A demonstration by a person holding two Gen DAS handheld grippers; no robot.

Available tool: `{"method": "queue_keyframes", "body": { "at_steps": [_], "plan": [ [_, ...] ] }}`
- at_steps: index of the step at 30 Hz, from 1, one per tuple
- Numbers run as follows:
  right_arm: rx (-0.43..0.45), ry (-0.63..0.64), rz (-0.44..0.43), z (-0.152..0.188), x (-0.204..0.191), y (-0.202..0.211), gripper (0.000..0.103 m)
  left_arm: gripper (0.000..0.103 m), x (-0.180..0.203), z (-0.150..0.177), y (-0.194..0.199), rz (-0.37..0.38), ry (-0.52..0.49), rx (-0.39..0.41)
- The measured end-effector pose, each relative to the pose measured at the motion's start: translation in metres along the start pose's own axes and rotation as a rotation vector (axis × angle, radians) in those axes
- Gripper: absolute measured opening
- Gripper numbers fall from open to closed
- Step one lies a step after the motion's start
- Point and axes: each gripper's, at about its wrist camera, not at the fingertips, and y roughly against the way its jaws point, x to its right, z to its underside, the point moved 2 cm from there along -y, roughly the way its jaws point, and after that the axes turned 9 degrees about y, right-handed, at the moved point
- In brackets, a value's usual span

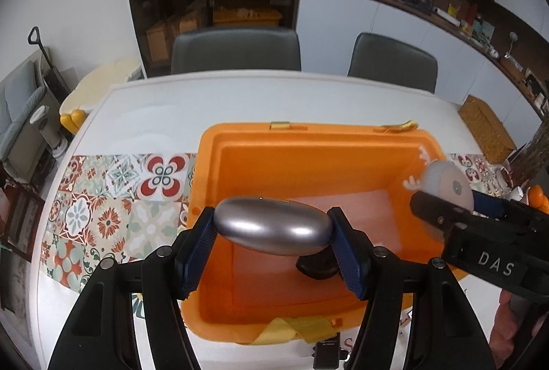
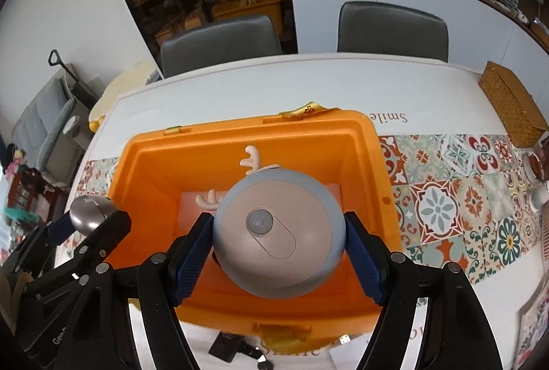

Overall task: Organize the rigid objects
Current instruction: 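Open the left tool to drop the silver speaker into the crate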

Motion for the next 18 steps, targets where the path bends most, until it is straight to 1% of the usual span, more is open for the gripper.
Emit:
{"method": "queue_keyframes", "body": {
  "at_steps": [7, 9, 11, 12, 15, 16, 18],
  "plan": [
    [-0.038, -0.002, 0.009, -0.006, 0.002, -0.018, 0.075, 0.066, 0.0, 0.001, -0.017, 0.009, 0.008, -0.065],
    [-0.046, -0.005, 0.01, -0.007, 0.003, -0.021, 0.075, 0.069, 0.0, 0.0, -0.017, 0.002, 0.009, -0.059],
    [-0.054, -0.007, 0.008, -0.007, 0.003, -0.023, 0.075, 0.08, 0.0, -0.003, -0.015, -0.009, 0.004, -0.051],
    [-0.058, -0.008, 0.008, -0.007, 0.002, -0.024, 0.075, 0.083, 0.0, -0.004, -0.014, -0.015, 0.005, -0.045],
    [-0.066, -0.011, 0.005, -0.008, 0.001, -0.027, 0.075, 0.086, -0.002, -0.006, -0.011, -0.049, 0.001, -0.031],
    [-0.068, -0.01, 0.004, -0.008, 0.001, -0.028, 0.075, 0.088, -0.003, -0.007, -0.011, -0.061, -0.001, -0.027],
    [-0.072, -0.01, 0.0, -0.008, 0.001, -0.03, 0.075, 0.089, -0.003, -0.008, -0.009, -0.084, -0.005, -0.02]
  ]
}}
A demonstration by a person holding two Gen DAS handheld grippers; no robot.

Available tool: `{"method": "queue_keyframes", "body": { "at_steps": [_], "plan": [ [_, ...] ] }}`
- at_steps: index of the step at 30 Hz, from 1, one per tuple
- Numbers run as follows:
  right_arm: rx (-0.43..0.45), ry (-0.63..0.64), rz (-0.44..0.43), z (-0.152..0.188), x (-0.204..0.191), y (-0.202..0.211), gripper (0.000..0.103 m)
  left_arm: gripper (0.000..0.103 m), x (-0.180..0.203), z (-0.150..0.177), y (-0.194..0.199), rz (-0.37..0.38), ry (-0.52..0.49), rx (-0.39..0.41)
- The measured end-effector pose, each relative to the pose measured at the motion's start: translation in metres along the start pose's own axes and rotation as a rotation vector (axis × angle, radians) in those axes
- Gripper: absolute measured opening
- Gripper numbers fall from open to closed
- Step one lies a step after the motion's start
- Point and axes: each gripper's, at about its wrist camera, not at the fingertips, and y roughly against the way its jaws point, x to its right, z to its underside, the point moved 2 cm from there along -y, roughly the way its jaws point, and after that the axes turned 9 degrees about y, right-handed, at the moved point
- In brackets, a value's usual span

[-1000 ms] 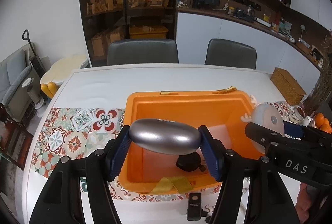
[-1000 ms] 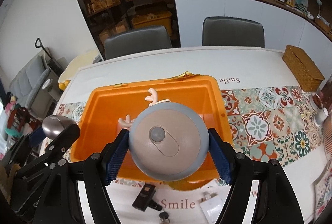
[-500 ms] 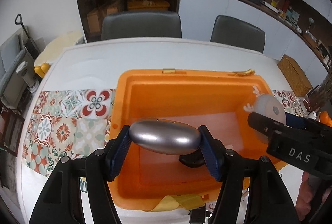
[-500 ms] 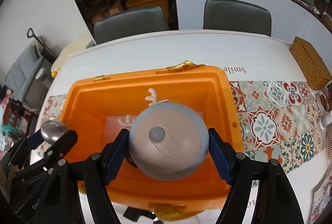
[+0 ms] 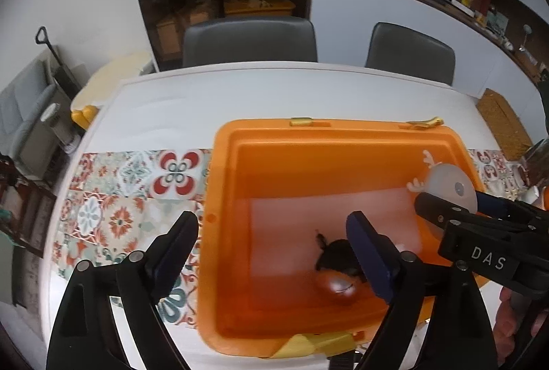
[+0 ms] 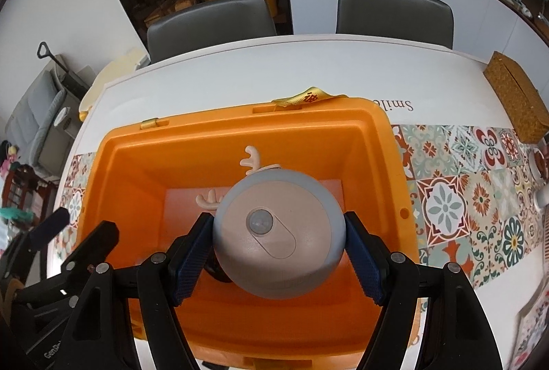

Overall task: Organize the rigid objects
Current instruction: 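Open the left tool to drop the silver speaker into the crate, then open the right tool to drop the round lamp into the crate, then withdraw both tools from the crate toward the objects on the table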

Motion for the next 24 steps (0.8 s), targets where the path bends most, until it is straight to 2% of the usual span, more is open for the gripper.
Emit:
{"method": "queue_keyframes", "body": {
  "at_steps": [4, 7, 13, 21, 24],
  "plan": [
    [-0.009, -0.002, -0.016, -0.003, -0.001, -0.005, 0.076, 0.089, -0.003, -0.001, 0.004, -0.018, 0.008, 0.009],
    [0.018, -0.004, 0.0, -0.005, 0.0, 0.0, 0.086, 0.089, -0.006, -0.001, 0.006, -0.025, 0.017, 0.014],
    [0.045, -0.02, 0.04, -0.003, 0.004, 0.018, 0.086, 0.089, -0.008, 0.001, 0.017, -0.014, 0.045, 0.018],
    [0.071, -0.052, 0.048, 0.01, 0.009, 0.044, 0.086, 0.089, -0.006, 0.01, 0.04, 0.004, 0.065, 0.035],
    [0.089, -0.058, 0.05, 0.018, 0.011, 0.055, 0.086, 0.095, -0.006, 0.014, 0.049, 0.007, 0.079, 0.051]
  ]
}}
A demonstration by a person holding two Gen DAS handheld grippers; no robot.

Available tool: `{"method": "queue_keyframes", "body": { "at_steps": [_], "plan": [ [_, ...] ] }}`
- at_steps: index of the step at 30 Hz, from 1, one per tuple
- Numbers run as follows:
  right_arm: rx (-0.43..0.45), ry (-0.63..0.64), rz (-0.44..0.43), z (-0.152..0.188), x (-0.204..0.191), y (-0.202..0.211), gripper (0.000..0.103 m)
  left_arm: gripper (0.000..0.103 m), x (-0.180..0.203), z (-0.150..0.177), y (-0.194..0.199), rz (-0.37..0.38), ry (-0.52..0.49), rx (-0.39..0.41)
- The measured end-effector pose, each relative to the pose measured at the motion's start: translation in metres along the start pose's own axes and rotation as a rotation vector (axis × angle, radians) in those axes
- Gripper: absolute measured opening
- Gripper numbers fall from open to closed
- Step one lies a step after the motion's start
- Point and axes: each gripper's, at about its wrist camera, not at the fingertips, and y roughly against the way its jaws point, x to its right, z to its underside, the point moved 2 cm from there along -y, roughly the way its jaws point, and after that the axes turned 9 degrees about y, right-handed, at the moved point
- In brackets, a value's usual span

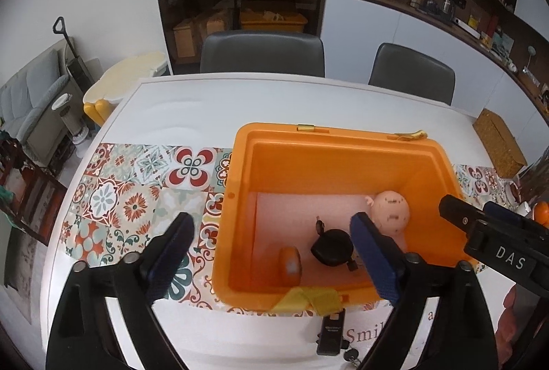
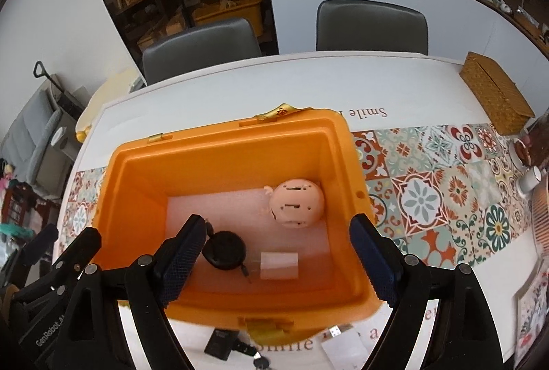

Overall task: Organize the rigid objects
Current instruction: 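Withdraw both tools from the crate toward the objects on the table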

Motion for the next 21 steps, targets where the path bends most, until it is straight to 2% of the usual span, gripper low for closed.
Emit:
{"method": "queue_keyframes", "body": {
  "at_steps": [8, 21],
  "plan": [
    [0.039, -0.002, 0.005, 0.013, 0.003, 0.027, 0.086, 0.095, 0.001, 0.012, 0.027, 0.017, 0.004, 0.033],
    [0.069, -0.028, 0.0, 0.044, 0.017, 0.057, 0.086, 0.095, 0.013, 0.035, 0.05, 0.07, -0.002, 0.035]
  ]
}}
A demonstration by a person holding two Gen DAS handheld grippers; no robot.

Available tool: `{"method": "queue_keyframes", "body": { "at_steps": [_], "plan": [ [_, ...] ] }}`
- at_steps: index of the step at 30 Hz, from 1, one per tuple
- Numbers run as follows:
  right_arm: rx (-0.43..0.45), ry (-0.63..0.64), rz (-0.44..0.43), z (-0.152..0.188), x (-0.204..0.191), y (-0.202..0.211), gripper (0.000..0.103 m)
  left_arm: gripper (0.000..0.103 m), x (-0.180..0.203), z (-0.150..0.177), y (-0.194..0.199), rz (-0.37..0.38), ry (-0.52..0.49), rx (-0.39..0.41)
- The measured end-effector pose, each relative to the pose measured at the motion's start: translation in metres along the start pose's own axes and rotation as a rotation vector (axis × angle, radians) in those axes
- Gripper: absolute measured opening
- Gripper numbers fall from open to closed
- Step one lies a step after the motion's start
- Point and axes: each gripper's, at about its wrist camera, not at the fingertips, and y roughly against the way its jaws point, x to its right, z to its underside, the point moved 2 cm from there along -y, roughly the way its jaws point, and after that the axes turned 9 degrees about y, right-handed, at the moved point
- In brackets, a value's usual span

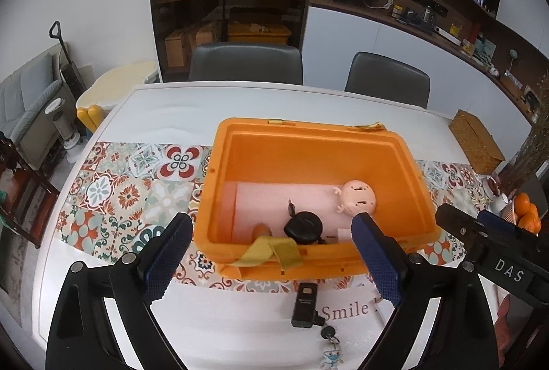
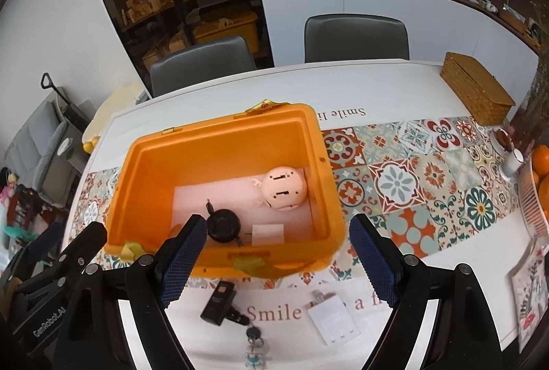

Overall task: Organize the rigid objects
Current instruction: 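Withdraw both tools from the crate toward the objects on the table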

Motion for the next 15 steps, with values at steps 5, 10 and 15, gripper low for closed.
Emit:
{"method": "queue_keyframes", "body": {
  "at_steps": [5, 10, 15],
  "plan": [
    [0.002, -0.014, 0.003, 0.012, 0.009, 0.006, 0.086, 0.095, 0.004, 0.012, 0.005, 0.002, -0.001, -0.006],
    [-0.013, -0.026, 0.0, 0.026, 0.015, 0.006, 0.086, 0.095, 0.009, 0.024, 0.01, -0.009, -0.02, -0.003],
    [-0.029, -0.022, -0.014, 0.04, 0.018, 0.005, 0.085, 0.095, 0.011, 0.037, 0.011, -0.022, -0.024, -0.019]
  ]
}}
